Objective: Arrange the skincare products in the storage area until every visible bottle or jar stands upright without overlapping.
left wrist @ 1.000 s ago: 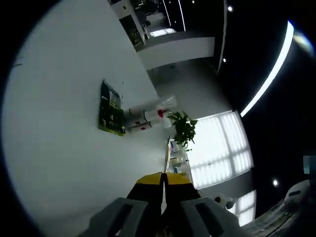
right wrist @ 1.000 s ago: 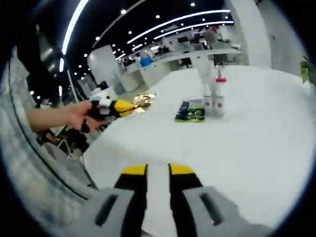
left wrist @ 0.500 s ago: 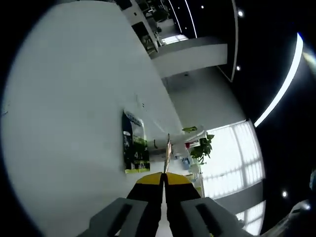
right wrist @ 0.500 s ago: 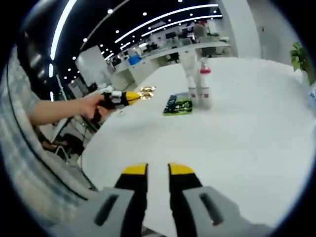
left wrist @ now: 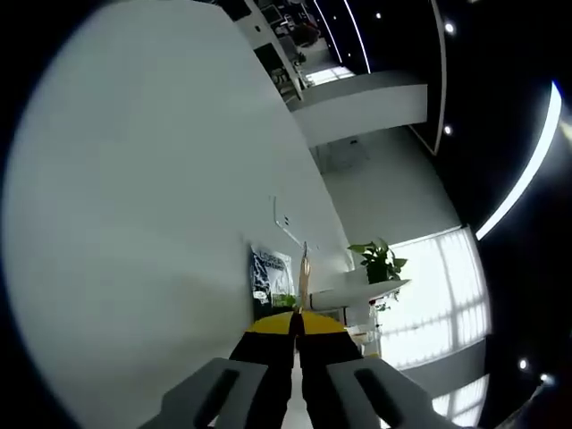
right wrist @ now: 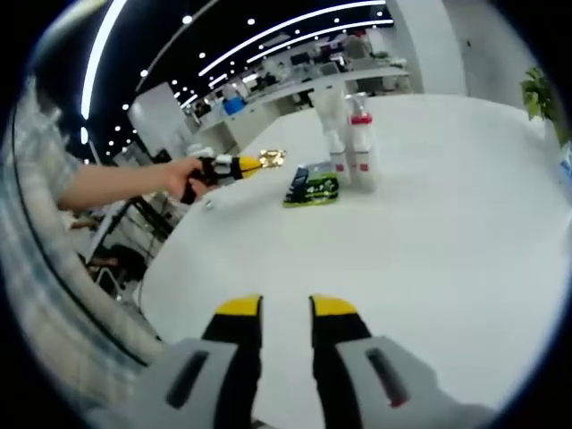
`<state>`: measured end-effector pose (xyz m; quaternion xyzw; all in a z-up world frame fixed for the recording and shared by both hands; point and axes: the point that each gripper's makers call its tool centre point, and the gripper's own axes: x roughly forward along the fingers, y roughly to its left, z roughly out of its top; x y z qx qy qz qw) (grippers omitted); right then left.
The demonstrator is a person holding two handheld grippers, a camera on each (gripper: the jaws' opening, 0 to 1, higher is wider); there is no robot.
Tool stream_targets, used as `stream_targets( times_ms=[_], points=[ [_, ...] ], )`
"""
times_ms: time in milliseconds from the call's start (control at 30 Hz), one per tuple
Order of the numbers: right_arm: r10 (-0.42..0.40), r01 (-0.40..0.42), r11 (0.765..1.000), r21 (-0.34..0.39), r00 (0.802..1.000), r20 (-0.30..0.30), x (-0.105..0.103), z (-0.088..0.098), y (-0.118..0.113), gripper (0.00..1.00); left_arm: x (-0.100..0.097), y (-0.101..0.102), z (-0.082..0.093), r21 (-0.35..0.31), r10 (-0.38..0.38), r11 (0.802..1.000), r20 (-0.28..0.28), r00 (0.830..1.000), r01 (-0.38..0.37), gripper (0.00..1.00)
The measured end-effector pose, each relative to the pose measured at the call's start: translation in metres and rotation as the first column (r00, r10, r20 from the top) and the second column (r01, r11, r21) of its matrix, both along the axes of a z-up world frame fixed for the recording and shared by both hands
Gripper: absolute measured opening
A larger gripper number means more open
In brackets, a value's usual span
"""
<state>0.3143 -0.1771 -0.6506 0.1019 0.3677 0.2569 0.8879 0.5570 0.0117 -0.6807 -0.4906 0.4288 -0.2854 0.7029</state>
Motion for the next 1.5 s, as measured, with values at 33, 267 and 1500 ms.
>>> stream_targets(
  times_ms=[33,267,1500],
  points=[
    [0.003,-0.003,1.0,-0.002,1.0,-0.005,0.001,-0.001,0.0,0.19,0.006,0.003,-0.007,0.006,0.004,1.0,-0.011,1.0,-0.004,0.0],
    [-0.006,0.005,1.0,-0.014,1.0,-0.019,0.009,-0.005,-0.004,0.19,0.024,0.006,-0.023,0.02,0.022,1.0,-0.049,0.999,-0.021,0.0],
    [-0.071,0.071,0.997,-0.013,0.997,-0.025,-0.018,0.004,-0.008,0.2,0.033,0.033,-0.081,0.263,-0.015,0.963,-0.161,0.987,0.057,0.05]
  ],
)
